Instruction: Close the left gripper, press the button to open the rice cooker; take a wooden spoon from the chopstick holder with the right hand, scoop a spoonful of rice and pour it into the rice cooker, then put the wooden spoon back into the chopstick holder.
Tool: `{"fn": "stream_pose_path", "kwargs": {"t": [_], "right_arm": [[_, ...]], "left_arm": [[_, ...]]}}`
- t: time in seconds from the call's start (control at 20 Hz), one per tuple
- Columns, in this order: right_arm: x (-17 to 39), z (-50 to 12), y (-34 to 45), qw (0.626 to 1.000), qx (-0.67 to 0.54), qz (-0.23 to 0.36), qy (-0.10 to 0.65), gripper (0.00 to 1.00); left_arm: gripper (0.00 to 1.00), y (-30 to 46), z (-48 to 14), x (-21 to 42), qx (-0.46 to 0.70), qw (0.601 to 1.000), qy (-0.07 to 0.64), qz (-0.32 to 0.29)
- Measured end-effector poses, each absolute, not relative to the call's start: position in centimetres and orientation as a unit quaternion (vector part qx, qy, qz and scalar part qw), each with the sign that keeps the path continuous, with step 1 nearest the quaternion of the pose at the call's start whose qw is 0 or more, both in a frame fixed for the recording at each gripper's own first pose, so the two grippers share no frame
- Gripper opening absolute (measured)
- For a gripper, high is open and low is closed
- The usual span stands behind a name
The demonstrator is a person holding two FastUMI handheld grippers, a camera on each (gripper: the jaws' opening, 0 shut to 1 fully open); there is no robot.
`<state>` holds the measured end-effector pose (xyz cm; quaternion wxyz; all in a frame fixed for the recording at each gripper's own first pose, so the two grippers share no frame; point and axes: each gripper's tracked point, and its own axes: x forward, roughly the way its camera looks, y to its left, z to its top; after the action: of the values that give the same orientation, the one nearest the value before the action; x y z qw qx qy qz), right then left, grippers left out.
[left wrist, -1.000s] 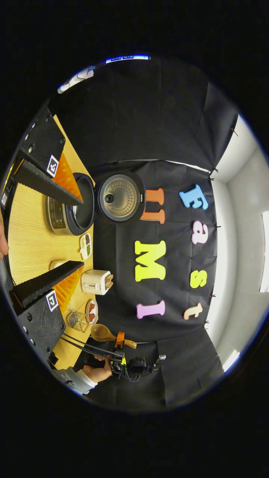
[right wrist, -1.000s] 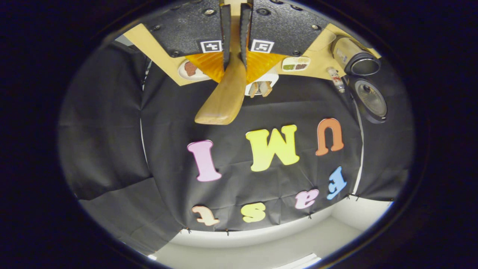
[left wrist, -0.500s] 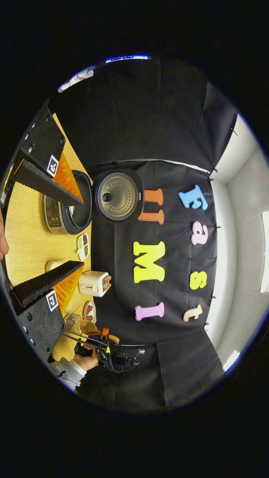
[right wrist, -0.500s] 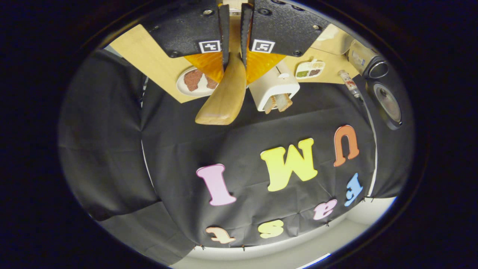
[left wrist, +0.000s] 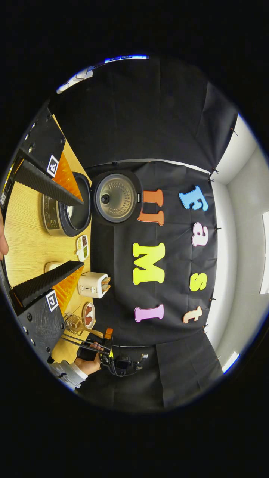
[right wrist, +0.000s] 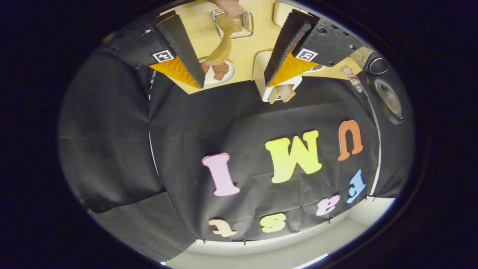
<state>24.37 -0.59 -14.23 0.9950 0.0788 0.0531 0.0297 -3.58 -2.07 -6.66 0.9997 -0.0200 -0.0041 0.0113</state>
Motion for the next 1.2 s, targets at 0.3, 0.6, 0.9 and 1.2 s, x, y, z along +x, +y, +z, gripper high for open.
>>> {"fn": "stream_pose_path", "kwargs": {"t": [0.3, 0.6, 0.9, 1.2], "right_arm": [[17.8, -9.3, 1.4, 0.996, 0.066, 0.059, 0.026, 1.0], [10.8, -5.6, 1.5, 0.997, 0.048, 0.056, -0.015, 0.95], [5.7, -5.2, 3.0, 0.995, 0.049, 0.08, -0.023, 1.0], [2.9, -6.8, 5.0, 0.992, 0.046, 0.117, -0.022, 1.0]], "left_arm": [[0.94, -1.4, -6.0, -3.1, -0.029, 0.999, -0.002, 0.013], [0.94, -0.4, -3.3, -0.9, -0.035, 0.999, -0.005, 0.009], [0.94, 2.2, 0.2, 2.1, -0.021, 0.999, -0.016, 0.024], [0.94, 5.5, 3.7, 7.1, -0.004, 0.998, -0.035, 0.044]]}}
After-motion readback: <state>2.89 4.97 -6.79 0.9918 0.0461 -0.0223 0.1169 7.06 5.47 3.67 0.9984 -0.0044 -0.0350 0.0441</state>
